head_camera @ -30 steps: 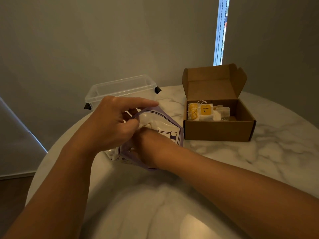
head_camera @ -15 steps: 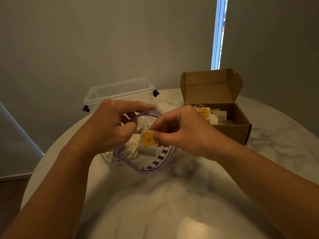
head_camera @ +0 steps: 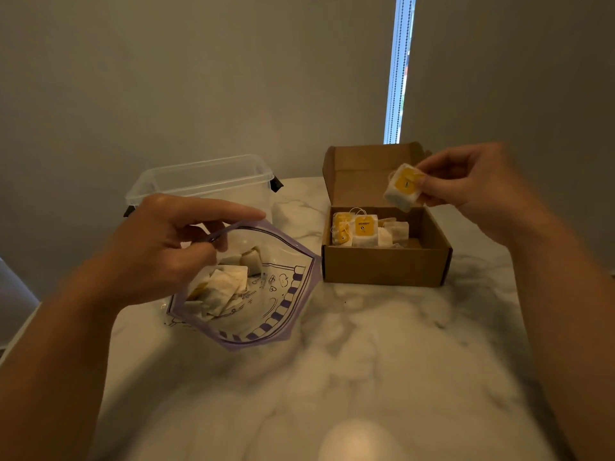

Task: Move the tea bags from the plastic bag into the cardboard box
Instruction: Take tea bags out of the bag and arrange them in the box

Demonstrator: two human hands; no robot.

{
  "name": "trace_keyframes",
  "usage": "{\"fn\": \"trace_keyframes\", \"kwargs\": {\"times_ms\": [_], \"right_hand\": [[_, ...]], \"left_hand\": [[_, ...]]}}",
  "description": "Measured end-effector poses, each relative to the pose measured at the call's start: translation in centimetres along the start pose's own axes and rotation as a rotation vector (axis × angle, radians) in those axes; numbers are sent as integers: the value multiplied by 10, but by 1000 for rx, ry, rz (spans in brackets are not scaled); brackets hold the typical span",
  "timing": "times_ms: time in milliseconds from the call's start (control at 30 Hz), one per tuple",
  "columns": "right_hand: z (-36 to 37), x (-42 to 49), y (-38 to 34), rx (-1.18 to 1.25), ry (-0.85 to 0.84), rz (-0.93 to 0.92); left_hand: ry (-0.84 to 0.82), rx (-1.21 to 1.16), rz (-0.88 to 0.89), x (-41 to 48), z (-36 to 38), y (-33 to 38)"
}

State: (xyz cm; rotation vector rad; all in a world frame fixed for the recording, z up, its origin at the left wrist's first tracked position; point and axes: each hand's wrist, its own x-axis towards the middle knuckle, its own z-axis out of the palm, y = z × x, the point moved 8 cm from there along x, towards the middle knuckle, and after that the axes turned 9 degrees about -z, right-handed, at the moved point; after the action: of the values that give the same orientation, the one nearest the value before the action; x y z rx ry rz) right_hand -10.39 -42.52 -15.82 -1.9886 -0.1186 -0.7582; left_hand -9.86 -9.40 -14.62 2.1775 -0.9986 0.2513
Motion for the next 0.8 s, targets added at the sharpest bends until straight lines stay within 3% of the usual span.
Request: {"fn": "trace_keyframes", "kwargs": {"times_ms": [133,333,567,700,800], "right_hand": [[2,4,18,-451,-88,10],[19,6,30,-536,-238,42],[17,9,45,-662,-156,60],[16,3,4,-496,-124,-59],[44,-22,-48,50,-295,-97]], "left_hand": [[-10,-48,-8,-1,-4,-2],[-4,-112,-17,-4,-12,-4],[-21,-123,-24,-3,-13,-6],[-11,-123,-40,-2,-13,-7],[-12,-116,-59,-2,-11,-7]]}}
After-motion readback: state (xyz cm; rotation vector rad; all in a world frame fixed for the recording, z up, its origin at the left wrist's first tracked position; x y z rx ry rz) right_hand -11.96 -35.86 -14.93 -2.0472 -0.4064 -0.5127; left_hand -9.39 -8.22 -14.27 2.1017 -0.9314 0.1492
